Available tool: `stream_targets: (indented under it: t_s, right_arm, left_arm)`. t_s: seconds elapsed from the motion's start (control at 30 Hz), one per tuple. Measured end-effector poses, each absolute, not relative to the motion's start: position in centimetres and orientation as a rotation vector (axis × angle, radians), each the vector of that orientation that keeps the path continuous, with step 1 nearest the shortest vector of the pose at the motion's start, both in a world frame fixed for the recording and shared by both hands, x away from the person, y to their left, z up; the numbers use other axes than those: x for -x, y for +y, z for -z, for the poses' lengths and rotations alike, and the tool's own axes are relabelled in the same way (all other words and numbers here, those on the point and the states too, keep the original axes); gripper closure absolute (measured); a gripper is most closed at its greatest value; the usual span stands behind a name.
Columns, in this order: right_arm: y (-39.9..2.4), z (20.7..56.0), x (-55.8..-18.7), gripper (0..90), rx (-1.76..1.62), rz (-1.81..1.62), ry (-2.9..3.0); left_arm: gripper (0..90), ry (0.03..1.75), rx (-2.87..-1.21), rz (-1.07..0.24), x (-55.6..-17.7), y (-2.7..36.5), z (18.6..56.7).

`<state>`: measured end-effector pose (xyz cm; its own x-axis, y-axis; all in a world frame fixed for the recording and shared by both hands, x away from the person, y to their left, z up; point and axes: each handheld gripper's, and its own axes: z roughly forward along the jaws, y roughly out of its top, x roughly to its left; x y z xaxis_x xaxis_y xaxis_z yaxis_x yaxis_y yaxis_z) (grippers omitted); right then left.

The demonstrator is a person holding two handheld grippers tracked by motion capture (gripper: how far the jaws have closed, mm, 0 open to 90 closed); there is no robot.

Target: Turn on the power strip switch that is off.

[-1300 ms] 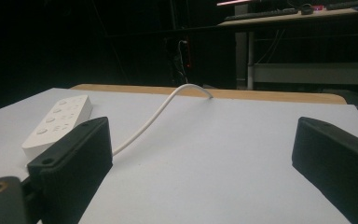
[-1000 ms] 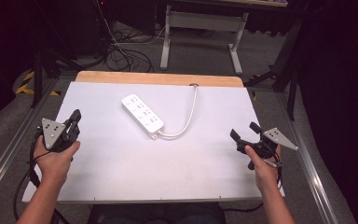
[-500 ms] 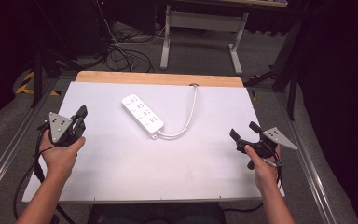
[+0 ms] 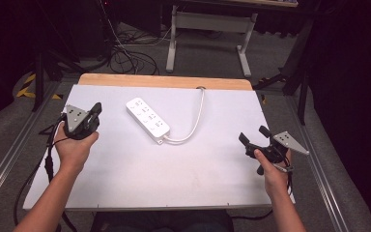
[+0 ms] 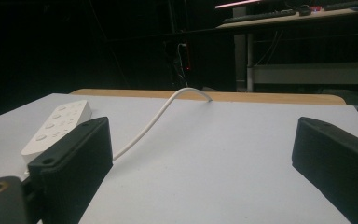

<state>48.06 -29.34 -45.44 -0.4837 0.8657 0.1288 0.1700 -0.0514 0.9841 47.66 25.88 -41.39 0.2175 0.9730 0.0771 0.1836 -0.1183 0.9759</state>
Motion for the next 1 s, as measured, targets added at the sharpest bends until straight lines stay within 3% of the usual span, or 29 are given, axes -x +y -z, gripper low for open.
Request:
stream_targets:
  t_s: [0.8,1.0]
  right_arm:
    - [-29.2,45.4,-48.4,5.7,-1.11,-1.586,1.664]
    - [-29.0,45.5,-48.6,5.7,-1.11,-1.591,1.67]
  left_arm:
    - [90.0,1.153,-1.721,-0.907,-51.7,21.8,40.6]
    - [90.0,1.194,-1.8,-0.806,-53.3,20.8,40.9]
